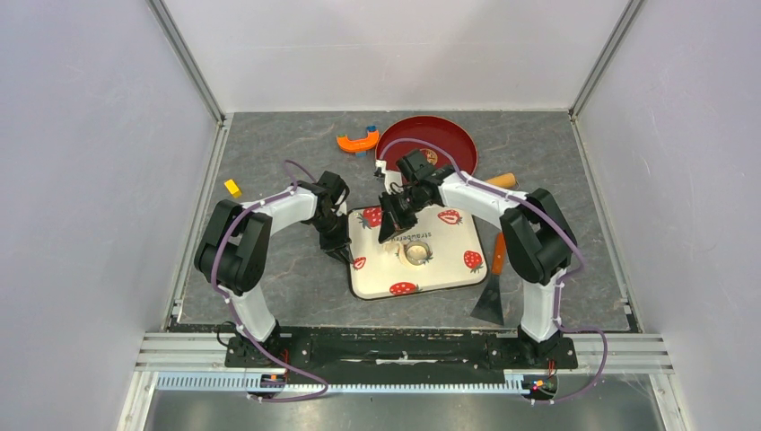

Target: Roll out the dumpling wrappers from the dough

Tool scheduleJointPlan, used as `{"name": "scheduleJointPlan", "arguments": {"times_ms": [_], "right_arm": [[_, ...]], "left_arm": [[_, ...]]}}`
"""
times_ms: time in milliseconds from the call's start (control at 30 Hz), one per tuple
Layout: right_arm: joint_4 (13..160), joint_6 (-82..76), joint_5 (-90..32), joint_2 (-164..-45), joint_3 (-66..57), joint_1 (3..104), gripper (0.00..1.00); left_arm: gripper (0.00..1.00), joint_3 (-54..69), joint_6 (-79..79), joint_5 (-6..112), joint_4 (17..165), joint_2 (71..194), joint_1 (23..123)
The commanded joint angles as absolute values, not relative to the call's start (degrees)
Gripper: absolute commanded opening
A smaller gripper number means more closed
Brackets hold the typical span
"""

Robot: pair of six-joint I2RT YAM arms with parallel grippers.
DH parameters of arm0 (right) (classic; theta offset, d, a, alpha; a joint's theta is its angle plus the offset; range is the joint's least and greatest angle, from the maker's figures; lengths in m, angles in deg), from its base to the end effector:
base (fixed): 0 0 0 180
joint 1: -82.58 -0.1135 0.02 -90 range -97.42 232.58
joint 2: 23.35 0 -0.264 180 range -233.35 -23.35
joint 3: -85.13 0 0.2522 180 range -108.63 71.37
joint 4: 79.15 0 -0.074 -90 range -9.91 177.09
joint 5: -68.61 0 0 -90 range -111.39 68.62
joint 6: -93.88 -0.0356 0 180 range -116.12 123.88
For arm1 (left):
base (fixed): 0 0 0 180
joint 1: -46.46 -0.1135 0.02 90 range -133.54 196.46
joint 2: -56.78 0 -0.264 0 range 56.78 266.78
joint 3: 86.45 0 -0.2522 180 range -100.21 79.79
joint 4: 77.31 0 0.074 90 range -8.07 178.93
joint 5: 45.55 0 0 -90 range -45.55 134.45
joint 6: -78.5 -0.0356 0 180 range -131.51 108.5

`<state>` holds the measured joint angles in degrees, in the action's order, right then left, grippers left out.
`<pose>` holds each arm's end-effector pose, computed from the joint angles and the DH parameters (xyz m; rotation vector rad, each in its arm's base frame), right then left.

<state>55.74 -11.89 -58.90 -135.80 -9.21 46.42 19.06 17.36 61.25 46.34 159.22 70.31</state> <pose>0.3155 0.2574 0.1878 -0.7153 2.7041 1.1417 0.2797 -0.1349 0.1455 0.1114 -3.0619 0.4731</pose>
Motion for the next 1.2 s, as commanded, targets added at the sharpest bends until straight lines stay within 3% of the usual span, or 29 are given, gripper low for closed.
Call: {"name": "scheduleJointPlan", "arguments": {"times_ms": [0, 800, 1167], "right_arm": [[54.4, -12.0, -59.7, -130.9, -10.7, 45.2, 0.07], [45.2, -7.0, -60.2, -114.9, -7.4, 44.7, 0.06], [43.3, -6.8, -57.9, -107.6, -7.7, 49.0, 0.06]], "left_arm": [[0.02, 20.6, 12.2, 52.7, 46.7, 162.7, 71.3], [0.02, 21.1, 11.8, 52.4, 46.7, 162.8, 71.8], [0.02, 21.2, 11.3, 52.4, 46.6, 162.7, 72.2]]}}
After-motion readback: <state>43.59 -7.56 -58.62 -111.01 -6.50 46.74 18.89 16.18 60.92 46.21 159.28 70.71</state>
